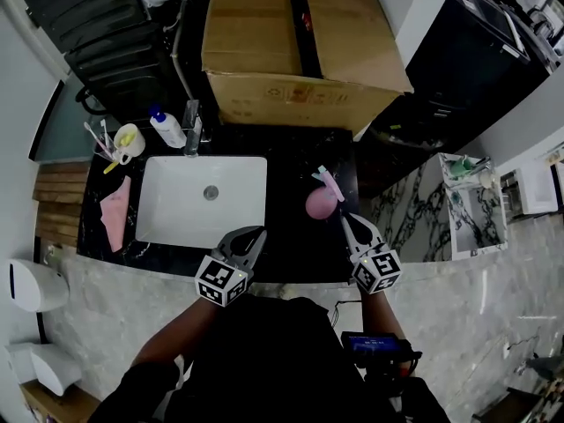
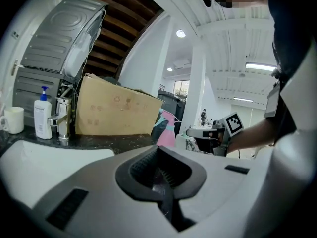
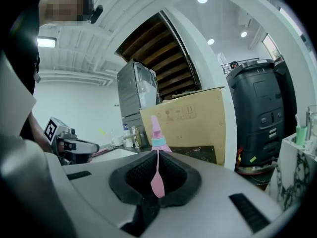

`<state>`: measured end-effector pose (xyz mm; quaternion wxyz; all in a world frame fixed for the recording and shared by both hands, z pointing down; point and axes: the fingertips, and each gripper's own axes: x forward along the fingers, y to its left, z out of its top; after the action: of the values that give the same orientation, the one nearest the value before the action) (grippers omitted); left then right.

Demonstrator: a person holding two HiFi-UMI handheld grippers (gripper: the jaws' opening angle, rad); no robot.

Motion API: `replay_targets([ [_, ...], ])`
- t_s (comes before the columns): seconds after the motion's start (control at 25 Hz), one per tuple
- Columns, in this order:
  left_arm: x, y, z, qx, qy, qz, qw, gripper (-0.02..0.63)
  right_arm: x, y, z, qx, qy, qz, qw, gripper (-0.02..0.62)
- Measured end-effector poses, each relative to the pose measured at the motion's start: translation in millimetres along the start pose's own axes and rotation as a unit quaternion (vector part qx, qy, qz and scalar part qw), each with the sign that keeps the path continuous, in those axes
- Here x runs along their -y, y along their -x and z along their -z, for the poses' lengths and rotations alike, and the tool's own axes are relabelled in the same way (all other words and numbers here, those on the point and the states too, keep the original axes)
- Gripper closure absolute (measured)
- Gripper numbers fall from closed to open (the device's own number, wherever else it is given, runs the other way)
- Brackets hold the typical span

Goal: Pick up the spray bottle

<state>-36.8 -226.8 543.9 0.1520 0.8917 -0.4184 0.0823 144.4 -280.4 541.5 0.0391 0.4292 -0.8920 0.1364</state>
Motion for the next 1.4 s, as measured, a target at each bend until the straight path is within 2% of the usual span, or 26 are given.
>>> replay_targets([
  [0.16,-6.4,1.6,1.4,0.004,0.01,0.004,0.9999,0.598,-5.1,-10.9,-4.6,-0.003,0.005,0.002,1.0,0.56],
  [0.24,-10.4,3.4,1.5,0.007,0.015,0.003,0.9999,0.598,-6.1,-17.4,-6.9,-0.004,0.005,0.005,1.0,0.484],
  [0.4,-20.4,10.3,4.8,0.009,0.027,-0.003,0.9996,0.598,-5.4,-30.1,-9.5,-0.007,0.004,0.02,1.0,0.41],
  [0.6,-30.4,19.3,6.6,0.012,0.033,-0.014,0.9993,0.598,-1.3,-47.4,-12.7,-0.011,0.004,0.039,0.999,0.378],
  [1.04,-48.3,36.9,9.5,0.015,0.04,-0.038,0.9984,0.598,2.2,-66.3,-11.9,-0.021,0.035,0.055,0.998,0.376],
  [1.24,-51.2,40.5,10.1,0.015,0.04,-0.038,0.9983,0.598,3.4,-66.7,-13.6,-0.017,0.044,0.067,0.997,0.426],
  [1.4,-54.5,42.6,9.8,0.014,0.041,-0.038,0.9984,0.598,2.6,-67.2,-14.3,-0.019,0.051,0.071,0.996,0.431],
])
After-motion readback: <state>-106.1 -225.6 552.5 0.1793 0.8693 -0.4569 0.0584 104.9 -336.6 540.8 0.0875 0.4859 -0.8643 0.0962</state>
